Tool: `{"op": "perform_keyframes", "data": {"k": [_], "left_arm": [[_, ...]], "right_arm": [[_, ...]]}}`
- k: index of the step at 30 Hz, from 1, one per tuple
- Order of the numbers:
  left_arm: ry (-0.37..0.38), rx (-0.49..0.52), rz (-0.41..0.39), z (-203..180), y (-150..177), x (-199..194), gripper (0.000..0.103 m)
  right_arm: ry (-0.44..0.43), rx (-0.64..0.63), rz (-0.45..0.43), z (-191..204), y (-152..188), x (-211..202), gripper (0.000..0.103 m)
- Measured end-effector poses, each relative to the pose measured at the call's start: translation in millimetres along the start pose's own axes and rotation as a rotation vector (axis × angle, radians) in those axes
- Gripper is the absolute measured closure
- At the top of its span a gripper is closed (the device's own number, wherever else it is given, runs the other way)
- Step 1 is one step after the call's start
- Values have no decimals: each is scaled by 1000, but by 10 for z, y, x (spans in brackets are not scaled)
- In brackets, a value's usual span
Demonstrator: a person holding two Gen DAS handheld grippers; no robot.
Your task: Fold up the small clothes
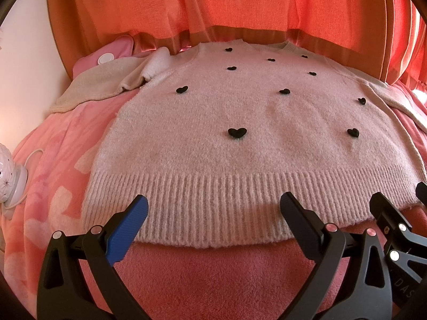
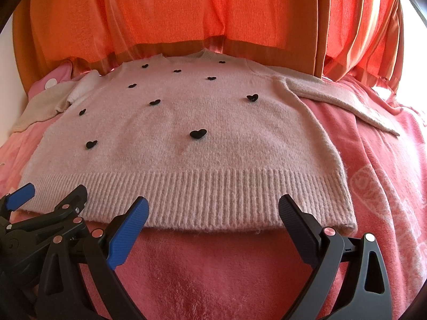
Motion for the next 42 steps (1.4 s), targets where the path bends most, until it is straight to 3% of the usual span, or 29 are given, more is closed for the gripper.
{"op": "perform_keyframes", "data": {"k": [18,25,27,31,36,38,42], "left_arm": [[2,2,2,42,37,12,6],[20,3,12,44,13,-33,5],[51,-19,3,73,-72,-89,5],[87,-61,-21,192,-364,-190,5],[82,-61,-46,191,-831,-73,5],[87,-66,-60,164,-984,19,5],[145,-109,-92,83,-1179,281,5]], "right_arm": [[-22,10,30,9,28,30,7],[-115,59,102,-140,-96,20,9],[-166,152,110,-461,-348,-42,9],[-127,331,69,-1367,-774,81,6],[-19,631,175,-2769,-887,977,6],[13,743,193,-3231,-869,1333,12],[44,919,198,-3838,-818,1806,12]]}}
Point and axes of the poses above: each gripper's, at about its wrist camera, not at the fingertips, and x roughly the way its jaws point, z to its left, y to its underside, the point moved 6 cm from there along x, roughly the way its jaws point, and after that the axes turned 11 degrees about y, right-handed, at the moved point
